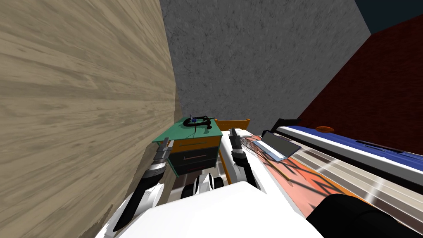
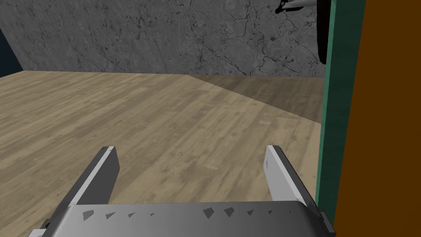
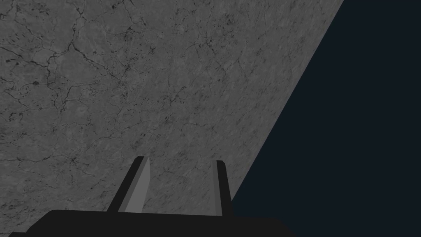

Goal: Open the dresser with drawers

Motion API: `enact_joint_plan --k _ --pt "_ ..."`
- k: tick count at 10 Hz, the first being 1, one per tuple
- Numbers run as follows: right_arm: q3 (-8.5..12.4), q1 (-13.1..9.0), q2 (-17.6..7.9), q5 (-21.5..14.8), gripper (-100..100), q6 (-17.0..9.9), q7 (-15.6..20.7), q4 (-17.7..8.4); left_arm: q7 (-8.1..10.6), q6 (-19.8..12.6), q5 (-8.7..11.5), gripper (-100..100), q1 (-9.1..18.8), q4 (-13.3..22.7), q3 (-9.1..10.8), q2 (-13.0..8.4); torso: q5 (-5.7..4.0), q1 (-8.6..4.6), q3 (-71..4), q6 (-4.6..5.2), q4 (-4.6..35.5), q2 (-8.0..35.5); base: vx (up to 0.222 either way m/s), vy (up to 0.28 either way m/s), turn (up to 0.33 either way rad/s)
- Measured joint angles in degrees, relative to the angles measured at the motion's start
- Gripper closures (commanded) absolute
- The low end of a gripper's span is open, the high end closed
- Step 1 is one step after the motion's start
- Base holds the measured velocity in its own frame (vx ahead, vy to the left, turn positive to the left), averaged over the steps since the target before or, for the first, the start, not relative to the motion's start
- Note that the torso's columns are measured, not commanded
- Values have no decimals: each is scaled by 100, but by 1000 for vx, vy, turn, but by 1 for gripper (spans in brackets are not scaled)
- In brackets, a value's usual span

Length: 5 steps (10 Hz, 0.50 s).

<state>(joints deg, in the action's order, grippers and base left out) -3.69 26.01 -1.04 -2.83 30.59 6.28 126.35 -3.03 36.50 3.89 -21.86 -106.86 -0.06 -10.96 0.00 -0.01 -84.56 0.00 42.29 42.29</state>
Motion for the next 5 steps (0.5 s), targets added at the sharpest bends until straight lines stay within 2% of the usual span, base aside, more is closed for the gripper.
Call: enact_joint_plan --k 2,5 --pt "0 0 0 0 0 0 0 0 -14 304 -7 -100 59 357 -26 -16 0 0 -2 0 -1 -3 25 8 -13" --pt "0 0 0 0 0 0 0 0 -27 549 -10 -100 134 748 -41 -20 0 0 1 0 1 2 15 8 -11"
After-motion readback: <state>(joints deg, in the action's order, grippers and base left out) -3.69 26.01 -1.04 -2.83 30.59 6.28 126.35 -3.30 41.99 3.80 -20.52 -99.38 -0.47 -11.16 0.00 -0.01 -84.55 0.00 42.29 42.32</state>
